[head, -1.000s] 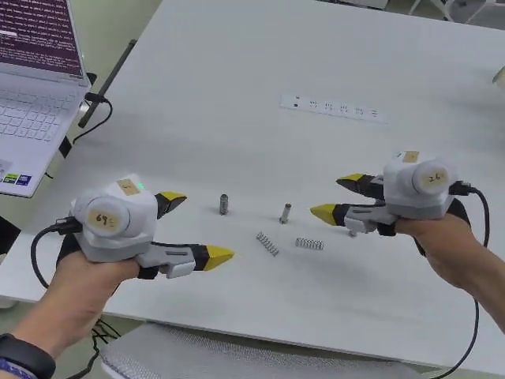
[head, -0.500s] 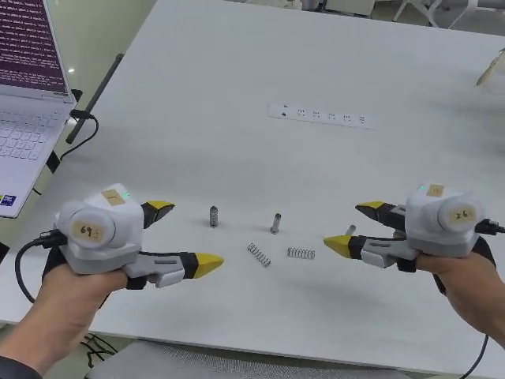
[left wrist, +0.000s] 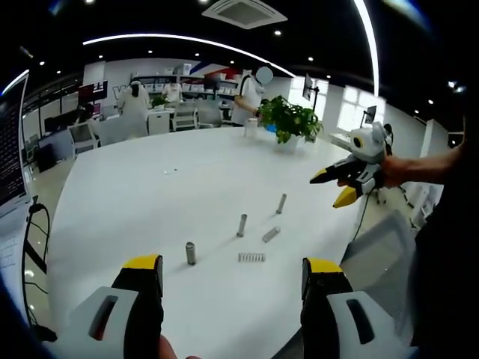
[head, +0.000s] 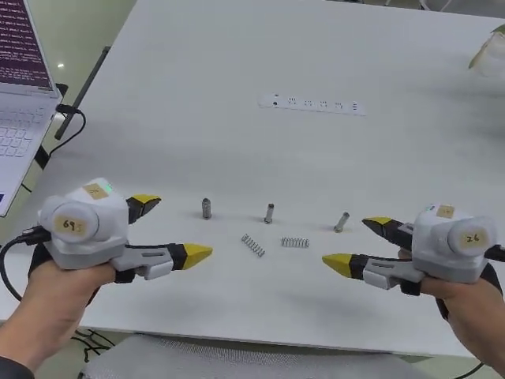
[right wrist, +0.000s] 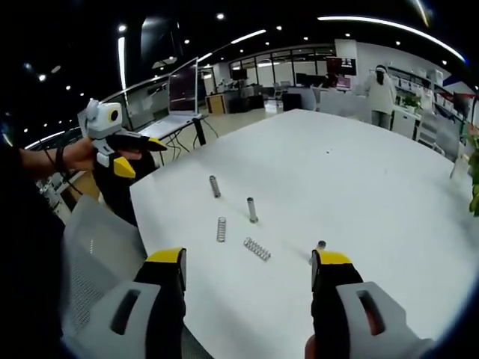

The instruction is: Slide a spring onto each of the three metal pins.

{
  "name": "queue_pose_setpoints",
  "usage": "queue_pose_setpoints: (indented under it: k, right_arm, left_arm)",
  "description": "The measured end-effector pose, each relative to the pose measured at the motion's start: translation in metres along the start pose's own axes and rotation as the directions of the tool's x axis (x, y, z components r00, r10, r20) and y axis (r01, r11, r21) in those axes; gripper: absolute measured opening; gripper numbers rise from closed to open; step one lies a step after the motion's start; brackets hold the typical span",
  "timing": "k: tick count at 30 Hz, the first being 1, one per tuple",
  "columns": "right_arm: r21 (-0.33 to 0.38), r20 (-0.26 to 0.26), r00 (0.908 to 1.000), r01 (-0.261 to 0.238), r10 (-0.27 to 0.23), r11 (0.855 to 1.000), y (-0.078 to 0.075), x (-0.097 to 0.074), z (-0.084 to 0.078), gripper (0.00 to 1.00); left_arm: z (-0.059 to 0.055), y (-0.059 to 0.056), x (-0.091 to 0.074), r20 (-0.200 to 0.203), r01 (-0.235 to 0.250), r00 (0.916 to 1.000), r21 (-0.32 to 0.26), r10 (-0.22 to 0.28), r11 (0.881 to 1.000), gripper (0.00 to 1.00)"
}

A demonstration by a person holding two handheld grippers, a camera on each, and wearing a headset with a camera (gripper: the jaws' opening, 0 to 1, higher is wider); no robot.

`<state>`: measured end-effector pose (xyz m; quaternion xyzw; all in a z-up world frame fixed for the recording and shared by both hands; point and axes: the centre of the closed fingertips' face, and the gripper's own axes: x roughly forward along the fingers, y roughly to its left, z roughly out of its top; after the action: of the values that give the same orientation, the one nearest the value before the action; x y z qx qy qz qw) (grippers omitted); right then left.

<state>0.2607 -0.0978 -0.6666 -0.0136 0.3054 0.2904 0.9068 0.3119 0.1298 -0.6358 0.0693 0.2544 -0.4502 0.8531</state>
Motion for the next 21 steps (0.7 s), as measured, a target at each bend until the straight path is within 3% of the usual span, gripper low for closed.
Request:
queue_pose_setpoints:
  k: [13,21]
  right_arm:
    - [0.005,0.019,0.9998,0.007,-0.007,1.000,0.000,-0.006,0.005,0.68]
    - [0.016,0.011,0.9999,0.011,-0.011,1.000,0.002,-0.011,0.000,0.69]
  left_arm:
    - [0.002,-0.001,0.001,-0.012,0.005,0.9999,0.017,-0.004,1.000,0.72]
    - [0.006,-0.005,0.008,-0.046,0.042,0.9982,0.078,-0.039,0.996,0.72]
